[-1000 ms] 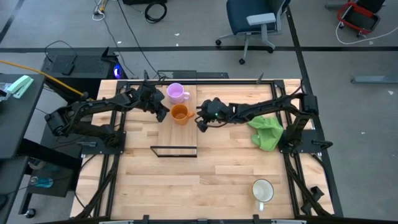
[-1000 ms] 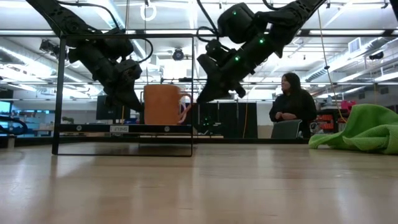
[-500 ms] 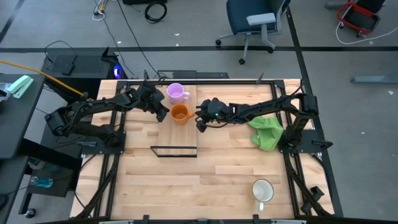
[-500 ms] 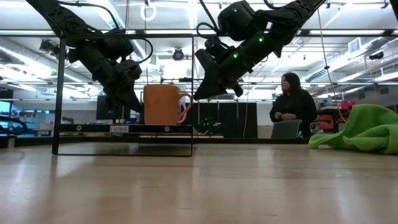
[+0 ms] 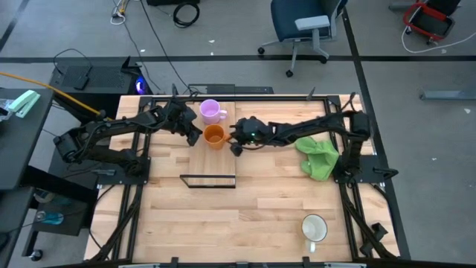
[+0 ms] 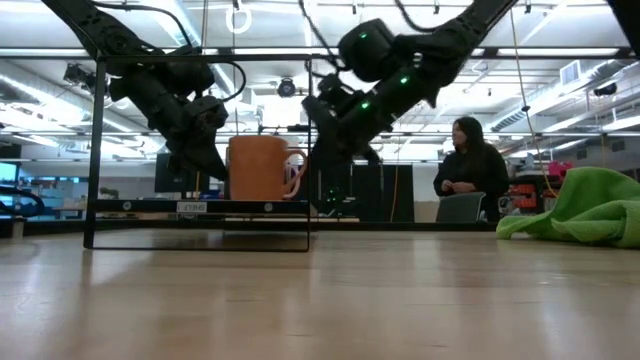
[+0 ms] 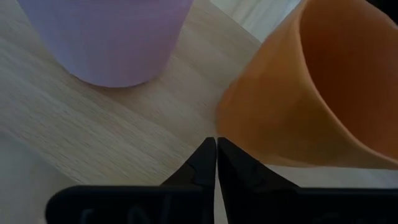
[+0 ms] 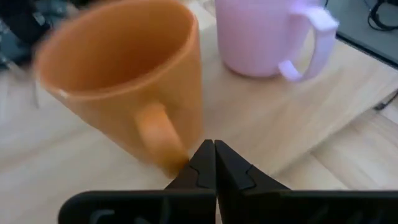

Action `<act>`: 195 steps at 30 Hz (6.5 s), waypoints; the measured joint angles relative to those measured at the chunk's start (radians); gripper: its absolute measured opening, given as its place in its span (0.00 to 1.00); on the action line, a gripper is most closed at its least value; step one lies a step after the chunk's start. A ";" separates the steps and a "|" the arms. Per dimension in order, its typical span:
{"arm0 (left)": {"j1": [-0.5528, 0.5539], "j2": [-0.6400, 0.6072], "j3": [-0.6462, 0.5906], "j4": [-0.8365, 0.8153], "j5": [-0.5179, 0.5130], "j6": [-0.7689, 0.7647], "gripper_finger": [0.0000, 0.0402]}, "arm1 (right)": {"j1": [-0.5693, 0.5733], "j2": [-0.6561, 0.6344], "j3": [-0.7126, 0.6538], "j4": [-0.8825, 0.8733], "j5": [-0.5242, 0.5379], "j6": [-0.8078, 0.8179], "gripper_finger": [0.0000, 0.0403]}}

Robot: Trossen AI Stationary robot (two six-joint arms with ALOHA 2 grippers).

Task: Stack small to large cups/mugs on shelf
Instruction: Put the orange mug on the shelf

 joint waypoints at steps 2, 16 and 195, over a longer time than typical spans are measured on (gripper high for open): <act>0.000 0.000 0.000 -0.004 0.000 0.000 0.05 | 0.001 0.018 0.038 -0.059 0.011 -0.017 0.00; 0.001 0.000 0.000 -0.015 -0.006 0.026 0.06 | 0.056 -0.036 0.058 -0.203 0.084 0.048 0.00; -0.022 -0.001 0.000 -0.057 -0.001 0.029 0.04 | 0.036 0.040 0.261 -0.363 -0.138 -0.083 0.00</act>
